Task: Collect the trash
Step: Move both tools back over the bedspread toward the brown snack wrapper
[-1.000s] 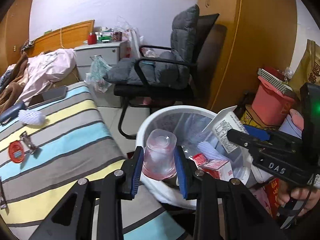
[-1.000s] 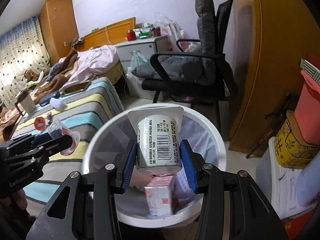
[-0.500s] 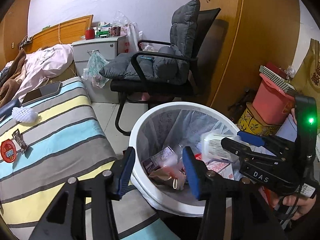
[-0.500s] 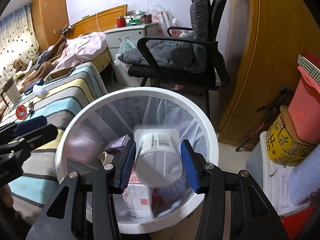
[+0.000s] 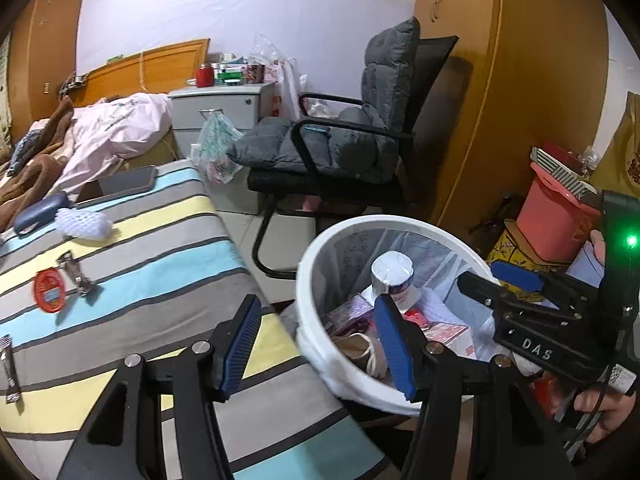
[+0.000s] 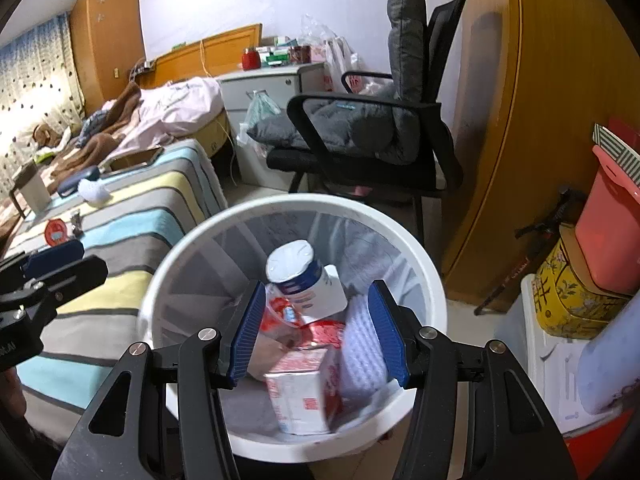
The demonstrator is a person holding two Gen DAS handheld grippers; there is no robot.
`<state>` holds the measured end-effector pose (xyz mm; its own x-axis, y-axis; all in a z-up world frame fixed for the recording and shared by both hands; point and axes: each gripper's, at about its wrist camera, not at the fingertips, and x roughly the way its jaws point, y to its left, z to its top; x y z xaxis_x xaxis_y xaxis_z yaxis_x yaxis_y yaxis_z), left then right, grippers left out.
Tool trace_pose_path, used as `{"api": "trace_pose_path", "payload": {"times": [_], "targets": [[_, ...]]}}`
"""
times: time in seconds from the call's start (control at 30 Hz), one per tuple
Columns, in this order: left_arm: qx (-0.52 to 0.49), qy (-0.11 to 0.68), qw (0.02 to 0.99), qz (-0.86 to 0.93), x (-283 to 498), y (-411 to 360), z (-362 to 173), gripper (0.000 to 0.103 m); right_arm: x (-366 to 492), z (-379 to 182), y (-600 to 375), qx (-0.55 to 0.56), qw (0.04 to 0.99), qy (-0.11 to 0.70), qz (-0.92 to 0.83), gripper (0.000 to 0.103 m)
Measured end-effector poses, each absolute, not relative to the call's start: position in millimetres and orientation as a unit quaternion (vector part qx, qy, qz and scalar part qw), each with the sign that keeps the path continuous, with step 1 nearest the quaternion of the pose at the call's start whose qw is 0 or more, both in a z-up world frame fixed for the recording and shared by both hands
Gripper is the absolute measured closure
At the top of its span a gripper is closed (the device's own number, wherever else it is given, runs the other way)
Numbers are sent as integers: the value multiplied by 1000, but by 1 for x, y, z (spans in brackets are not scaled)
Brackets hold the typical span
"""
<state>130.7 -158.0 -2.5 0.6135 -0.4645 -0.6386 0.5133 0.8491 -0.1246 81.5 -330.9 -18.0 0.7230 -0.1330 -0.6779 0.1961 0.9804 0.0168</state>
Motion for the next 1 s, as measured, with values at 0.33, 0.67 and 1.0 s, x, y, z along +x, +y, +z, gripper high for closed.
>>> {"api": "trace_pose_path", "payload": {"times": [0.33,0.67,1.0], "targets": [[10,330,915,-230,125,-110,7,41,85,-9,-304,39,937,342,-62,47],[-1,323,928,-185,120,-65,11,40,91,-3,-274,30,942,332,-33,47],[-33,317,940,-122,117,2,13,40,106,3,-234,19,947,320,13,47]]}}
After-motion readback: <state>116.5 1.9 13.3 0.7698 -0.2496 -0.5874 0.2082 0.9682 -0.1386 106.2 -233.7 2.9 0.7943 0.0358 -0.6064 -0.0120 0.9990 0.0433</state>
